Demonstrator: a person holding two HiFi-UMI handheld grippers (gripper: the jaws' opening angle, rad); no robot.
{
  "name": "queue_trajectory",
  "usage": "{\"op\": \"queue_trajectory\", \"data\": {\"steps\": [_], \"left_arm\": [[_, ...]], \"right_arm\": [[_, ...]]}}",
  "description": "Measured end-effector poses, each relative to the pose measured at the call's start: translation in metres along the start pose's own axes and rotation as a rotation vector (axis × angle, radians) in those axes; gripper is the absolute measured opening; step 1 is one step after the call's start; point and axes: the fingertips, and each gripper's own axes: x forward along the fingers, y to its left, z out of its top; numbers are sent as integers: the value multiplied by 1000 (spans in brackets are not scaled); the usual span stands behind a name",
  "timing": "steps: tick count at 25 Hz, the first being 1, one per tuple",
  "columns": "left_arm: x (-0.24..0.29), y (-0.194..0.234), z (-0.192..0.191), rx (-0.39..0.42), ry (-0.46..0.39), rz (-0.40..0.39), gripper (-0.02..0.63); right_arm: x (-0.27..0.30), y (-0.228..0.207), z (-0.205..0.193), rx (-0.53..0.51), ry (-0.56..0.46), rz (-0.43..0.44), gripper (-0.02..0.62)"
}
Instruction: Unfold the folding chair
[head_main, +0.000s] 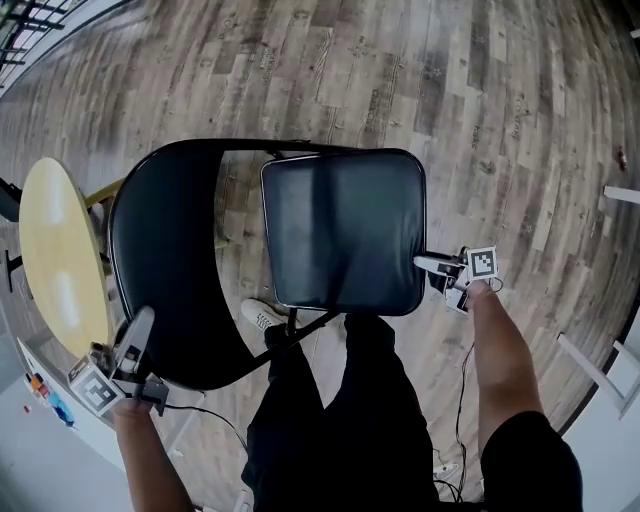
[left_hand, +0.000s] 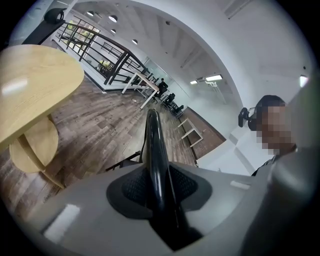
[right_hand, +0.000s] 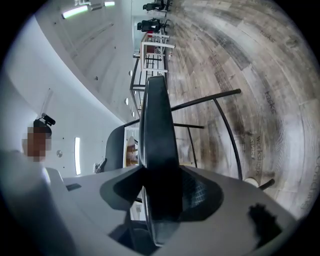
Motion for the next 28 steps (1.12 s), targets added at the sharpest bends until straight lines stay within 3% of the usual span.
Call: {"op": "queue_trajectory", "data": {"steps": [8, 17, 23, 28], "left_arm": [[12, 19, -9, -10, 0, -10, 103], [36, -9, -18, -78, 10, -133, 104], [56, -36, -35, -1, 47, -45, 95], [61, -37, -35, -14, 31, -64, 104]], "right_arm": [[-13, -30, 3, 47, -46, 34, 216], [-28, -58, 9, 64, -40, 61, 218], [-46, -81, 12, 76, -108, 37, 225], [-47, -88, 14, 83, -119, 42, 230]]}}
